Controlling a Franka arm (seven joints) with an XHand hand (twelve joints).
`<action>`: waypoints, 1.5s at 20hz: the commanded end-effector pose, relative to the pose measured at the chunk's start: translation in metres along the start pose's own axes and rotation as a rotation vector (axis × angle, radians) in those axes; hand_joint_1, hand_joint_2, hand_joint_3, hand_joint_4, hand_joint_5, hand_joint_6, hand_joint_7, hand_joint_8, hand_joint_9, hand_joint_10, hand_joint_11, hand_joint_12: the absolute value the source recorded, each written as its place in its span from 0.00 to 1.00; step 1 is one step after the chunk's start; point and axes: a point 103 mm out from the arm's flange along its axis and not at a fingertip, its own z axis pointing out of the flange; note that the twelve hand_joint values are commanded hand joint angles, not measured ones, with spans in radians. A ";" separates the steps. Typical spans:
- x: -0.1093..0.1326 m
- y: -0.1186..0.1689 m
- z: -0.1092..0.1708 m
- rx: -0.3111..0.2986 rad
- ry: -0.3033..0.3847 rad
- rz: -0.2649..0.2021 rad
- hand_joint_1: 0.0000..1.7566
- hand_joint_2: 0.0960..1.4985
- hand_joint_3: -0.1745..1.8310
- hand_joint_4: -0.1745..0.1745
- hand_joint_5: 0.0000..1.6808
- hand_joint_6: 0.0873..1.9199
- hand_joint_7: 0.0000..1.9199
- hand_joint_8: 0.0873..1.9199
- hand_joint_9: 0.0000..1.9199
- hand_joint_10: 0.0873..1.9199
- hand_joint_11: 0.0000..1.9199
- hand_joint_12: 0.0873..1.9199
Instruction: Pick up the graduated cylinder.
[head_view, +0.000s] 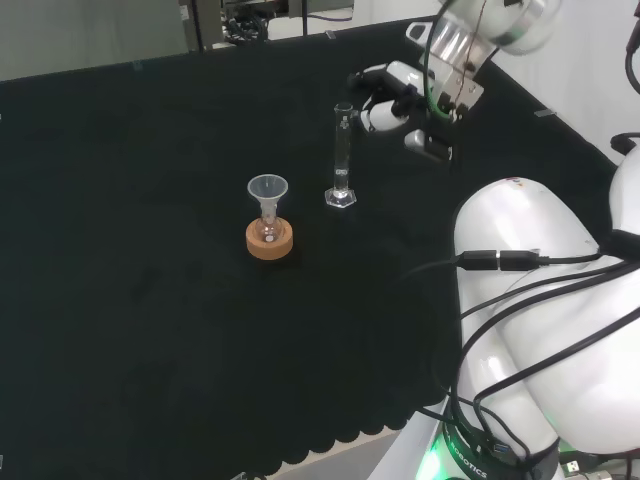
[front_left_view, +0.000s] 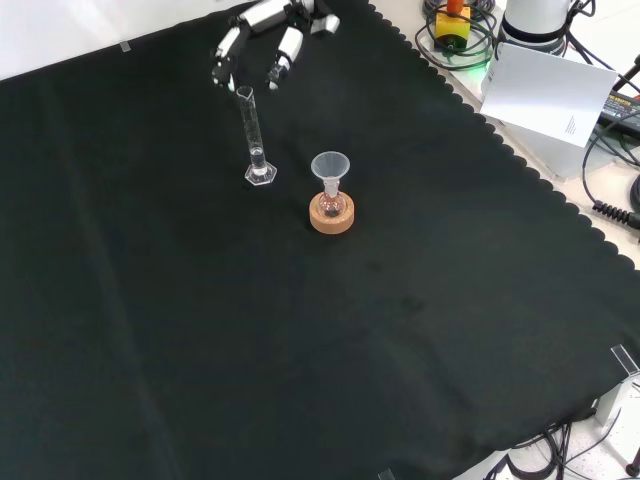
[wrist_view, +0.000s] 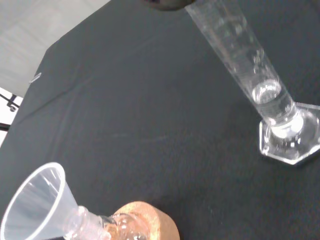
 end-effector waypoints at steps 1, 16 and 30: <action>-0.028 -0.002 0.006 -0.022 0.063 -0.025 0.62 0.65 0.00 0.37 0.33 0.00 0.23 0.30 0.37 0.23 0.22 0.65; -0.032 0.006 0.023 -0.027 0.159 -0.097 0.61 0.63 0.00 0.38 0.32 0.00 0.23 0.30 0.35 0.23 0.19 0.66; -0.042 0.023 0.041 -0.018 0.267 -0.165 0.63 0.64 0.00 0.41 0.35 0.00 0.25 0.29 0.36 0.22 0.21 0.65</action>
